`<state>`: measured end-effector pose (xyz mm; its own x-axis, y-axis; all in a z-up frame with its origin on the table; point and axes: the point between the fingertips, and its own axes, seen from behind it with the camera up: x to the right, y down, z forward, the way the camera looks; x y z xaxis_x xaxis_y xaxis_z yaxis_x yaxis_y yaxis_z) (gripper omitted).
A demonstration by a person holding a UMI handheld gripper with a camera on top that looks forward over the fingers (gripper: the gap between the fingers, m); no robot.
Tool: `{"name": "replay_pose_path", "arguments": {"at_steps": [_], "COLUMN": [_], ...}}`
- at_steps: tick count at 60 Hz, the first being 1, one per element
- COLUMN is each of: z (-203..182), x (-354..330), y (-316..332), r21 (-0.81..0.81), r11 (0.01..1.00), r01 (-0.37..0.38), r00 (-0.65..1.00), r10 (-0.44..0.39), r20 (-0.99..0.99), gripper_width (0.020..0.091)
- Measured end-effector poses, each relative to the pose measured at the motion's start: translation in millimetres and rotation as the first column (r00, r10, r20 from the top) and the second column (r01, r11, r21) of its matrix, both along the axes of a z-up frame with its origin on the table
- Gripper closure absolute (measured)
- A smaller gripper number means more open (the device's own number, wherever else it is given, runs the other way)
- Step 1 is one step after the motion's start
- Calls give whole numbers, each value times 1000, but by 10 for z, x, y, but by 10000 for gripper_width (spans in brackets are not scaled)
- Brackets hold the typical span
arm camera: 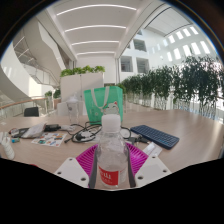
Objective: Pour water
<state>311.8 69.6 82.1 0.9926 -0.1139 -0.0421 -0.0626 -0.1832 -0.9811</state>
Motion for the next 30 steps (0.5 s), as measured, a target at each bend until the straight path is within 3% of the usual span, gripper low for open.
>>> {"name": "replay_pose_path", "arguments": {"at_steps": [11,18,30], "z": [-27,21,992], "x": [5,-88,-743], "y": [18,-80,-300], "r21": [-51,-104,-39], "r11": [997,993,999], "r01": [58,48,-27], "r00": [998,997,979], "r10": [-59,-54,34], "r20": [-7,-54,200], "gripper_width": [762,761,762]}}
